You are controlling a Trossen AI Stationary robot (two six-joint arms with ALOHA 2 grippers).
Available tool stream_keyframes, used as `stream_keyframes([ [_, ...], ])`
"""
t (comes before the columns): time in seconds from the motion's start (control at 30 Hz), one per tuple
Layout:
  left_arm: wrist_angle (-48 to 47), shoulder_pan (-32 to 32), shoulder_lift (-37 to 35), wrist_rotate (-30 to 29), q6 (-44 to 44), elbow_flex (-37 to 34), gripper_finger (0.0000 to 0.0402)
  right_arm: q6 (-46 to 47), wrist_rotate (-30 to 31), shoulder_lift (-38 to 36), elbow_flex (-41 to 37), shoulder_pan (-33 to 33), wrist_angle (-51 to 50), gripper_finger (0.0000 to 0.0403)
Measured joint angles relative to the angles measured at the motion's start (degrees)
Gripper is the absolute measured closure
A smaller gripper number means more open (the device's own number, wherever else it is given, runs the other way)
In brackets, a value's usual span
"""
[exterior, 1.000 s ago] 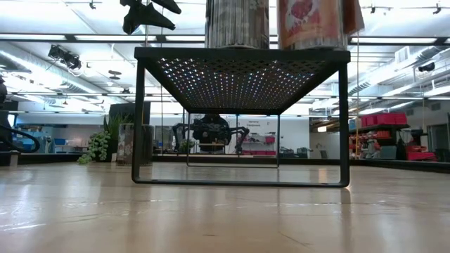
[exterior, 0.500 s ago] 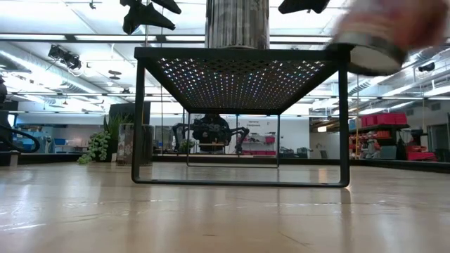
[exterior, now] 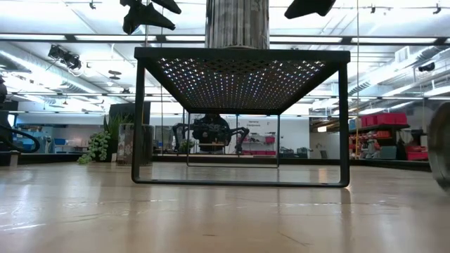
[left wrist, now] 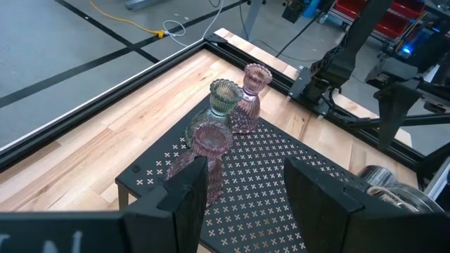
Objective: Pick & Place candle stick holders
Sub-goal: Put the orange scented candle on the shelf
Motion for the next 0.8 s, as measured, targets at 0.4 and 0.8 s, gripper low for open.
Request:
stream_keyframes([
  [0.4, 0.0, 0.0, 0.0, 0.0, 0.0, 0.0, 0.0211, 4.9, 1.2, 0.0, 0.0, 0.2, -9.8, 0.0026],
  [0.8, 0.0, 0.0, 0.0, 0.0, 0.0, 0.0, 0.0211, 12.2, 1.2, -0.5, -0.2, 2.4, -24.8, 0.0026],
])
